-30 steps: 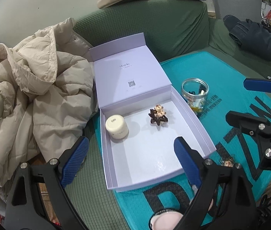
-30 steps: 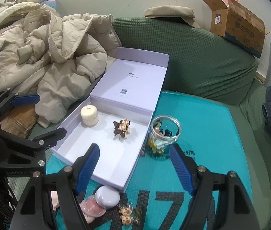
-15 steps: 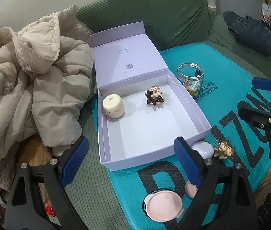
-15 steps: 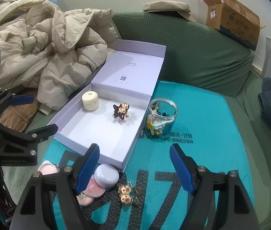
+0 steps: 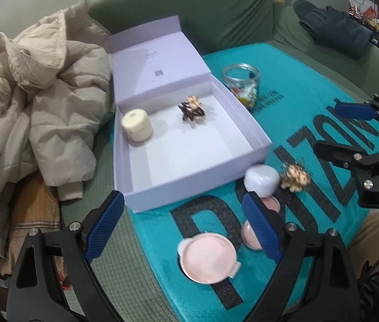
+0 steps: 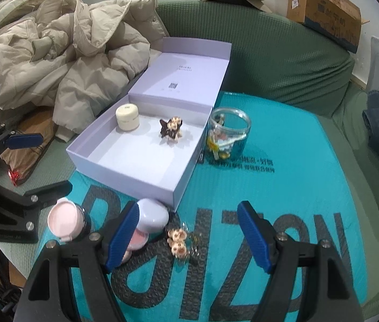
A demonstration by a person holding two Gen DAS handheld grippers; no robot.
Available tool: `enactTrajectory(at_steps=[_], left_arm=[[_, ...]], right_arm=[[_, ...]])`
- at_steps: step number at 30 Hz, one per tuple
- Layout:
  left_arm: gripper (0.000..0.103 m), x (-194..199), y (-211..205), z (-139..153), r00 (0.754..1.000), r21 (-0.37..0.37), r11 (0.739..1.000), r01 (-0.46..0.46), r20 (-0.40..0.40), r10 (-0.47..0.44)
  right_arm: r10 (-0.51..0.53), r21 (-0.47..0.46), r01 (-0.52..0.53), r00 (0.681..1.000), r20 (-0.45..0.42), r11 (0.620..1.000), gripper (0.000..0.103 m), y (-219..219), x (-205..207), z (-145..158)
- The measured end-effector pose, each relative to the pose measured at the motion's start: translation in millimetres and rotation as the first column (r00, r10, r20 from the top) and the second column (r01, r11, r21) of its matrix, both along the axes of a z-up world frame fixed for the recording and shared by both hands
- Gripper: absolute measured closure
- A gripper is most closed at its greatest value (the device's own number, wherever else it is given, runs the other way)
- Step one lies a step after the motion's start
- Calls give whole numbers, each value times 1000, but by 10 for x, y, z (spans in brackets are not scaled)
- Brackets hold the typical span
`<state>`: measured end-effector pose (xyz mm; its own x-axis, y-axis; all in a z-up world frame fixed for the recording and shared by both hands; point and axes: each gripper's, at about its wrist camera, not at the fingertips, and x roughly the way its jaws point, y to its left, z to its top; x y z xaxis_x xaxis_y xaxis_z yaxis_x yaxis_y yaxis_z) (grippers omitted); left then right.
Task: Organize objects
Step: 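Grasp pink-lidded jar with left gripper while right tool approaches second bear keychain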
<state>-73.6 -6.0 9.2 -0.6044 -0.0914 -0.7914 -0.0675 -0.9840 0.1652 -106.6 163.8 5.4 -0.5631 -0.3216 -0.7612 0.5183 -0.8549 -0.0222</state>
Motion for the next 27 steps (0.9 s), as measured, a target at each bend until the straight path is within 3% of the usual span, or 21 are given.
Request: enactTrajectory(at_steps=[10, 19, 27], left_arm=[[13, 143, 158, -198, 999, 2, 999, 33, 42, -33], [13, 268, 100, -336, 997, 77, 997, 25, 65, -30], [13, 388, 81, -433, 996, 100, 995, 28, 82, -36]], right_arm=[[-14, -12, 15, 999, 52, 1000, 26, 86, 101, -237], [-35, -25, 37, 996, 85, 999, 26, 105, 190, -398], [-32, -48, 38, 993, 115, 998, 26, 127, 289, -538]])
